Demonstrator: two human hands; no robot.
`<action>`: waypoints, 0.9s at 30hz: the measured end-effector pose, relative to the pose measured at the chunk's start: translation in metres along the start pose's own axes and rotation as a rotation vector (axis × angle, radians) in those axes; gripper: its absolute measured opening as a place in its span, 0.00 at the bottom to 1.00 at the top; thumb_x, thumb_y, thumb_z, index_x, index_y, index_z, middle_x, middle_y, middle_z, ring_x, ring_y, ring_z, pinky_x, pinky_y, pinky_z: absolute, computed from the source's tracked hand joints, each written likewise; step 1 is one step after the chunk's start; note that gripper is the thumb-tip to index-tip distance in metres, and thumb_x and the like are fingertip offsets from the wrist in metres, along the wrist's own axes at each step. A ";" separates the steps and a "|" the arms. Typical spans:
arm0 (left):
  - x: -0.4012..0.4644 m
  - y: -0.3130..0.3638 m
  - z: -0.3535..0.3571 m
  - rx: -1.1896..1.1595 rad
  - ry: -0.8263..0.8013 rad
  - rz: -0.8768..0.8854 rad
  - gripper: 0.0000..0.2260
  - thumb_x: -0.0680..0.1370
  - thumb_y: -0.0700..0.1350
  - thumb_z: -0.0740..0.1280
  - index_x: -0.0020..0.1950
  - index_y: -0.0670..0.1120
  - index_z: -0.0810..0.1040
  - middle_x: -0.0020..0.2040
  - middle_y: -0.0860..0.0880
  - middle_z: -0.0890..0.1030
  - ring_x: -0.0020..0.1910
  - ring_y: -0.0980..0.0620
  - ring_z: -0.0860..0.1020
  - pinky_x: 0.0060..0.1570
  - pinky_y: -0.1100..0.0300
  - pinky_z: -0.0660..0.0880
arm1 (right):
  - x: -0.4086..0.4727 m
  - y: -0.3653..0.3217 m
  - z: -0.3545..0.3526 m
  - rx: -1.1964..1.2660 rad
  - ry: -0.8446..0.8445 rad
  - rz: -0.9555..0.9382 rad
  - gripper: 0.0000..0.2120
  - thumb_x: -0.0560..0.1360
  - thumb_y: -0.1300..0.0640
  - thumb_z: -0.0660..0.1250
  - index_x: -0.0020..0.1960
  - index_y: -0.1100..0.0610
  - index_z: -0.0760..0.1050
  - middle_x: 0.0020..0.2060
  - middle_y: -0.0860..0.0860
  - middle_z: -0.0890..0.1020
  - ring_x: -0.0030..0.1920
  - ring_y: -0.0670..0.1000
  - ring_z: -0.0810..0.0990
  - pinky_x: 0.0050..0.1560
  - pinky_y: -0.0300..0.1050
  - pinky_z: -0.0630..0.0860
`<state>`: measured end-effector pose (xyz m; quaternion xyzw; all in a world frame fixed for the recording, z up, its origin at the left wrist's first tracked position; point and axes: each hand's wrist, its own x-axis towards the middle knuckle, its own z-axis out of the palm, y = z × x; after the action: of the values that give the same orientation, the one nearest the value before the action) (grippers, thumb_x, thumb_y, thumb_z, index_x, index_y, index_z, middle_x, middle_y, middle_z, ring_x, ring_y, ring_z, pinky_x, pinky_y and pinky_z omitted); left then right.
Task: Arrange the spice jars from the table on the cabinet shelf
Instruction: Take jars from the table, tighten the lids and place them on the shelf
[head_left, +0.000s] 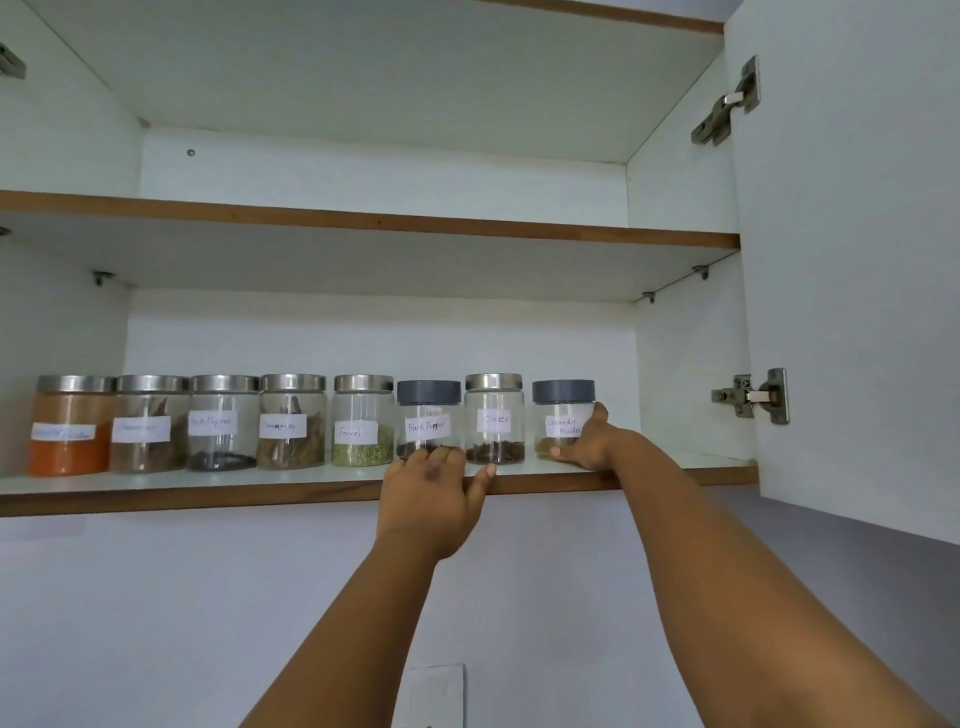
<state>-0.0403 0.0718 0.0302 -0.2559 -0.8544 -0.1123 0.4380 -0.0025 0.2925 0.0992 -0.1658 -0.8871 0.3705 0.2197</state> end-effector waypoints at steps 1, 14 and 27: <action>0.000 0.000 0.000 0.004 0.005 -0.003 0.25 0.81 0.62 0.47 0.60 0.50 0.76 0.57 0.52 0.80 0.56 0.50 0.75 0.53 0.55 0.68 | 0.001 0.001 0.000 0.000 0.000 -0.001 0.48 0.75 0.54 0.71 0.77 0.58 0.36 0.71 0.60 0.64 0.71 0.59 0.66 0.72 0.51 0.61; -0.001 0.001 -0.007 -0.017 -0.066 -0.002 0.25 0.81 0.63 0.47 0.56 0.48 0.75 0.55 0.49 0.79 0.56 0.48 0.75 0.53 0.53 0.67 | -0.005 0.004 0.004 -0.043 0.034 -0.031 0.45 0.74 0.51 0.71 0.77 0.59 0.44 0.70 0.59 0.67 0.69 0.59 0.68 0.69 0.52 0.64; 0.000 0.000 -0.007 -0.010 -0.087 0.004 0.26 0.81 0.63 0.46 0.58 0.47 0.75 0.58 0.48 0.79 0.59 0.46 0.74 0.56 0.51 0.68 | -0.004 0.006 0.003 -0.078 0.047 -0.043 0.41 0.74 0.49 0.71 0.75 0.60 0.50 0.69 0.58 0.69 0.68 0.58 0.69 0.68 0.51 0.65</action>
<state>-0.0350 0.0691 0.0346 -0.2642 -0.8716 -0.1044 0.3995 0.0001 0.2931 0.0922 -0.1638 -0.8989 0.3268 0.2417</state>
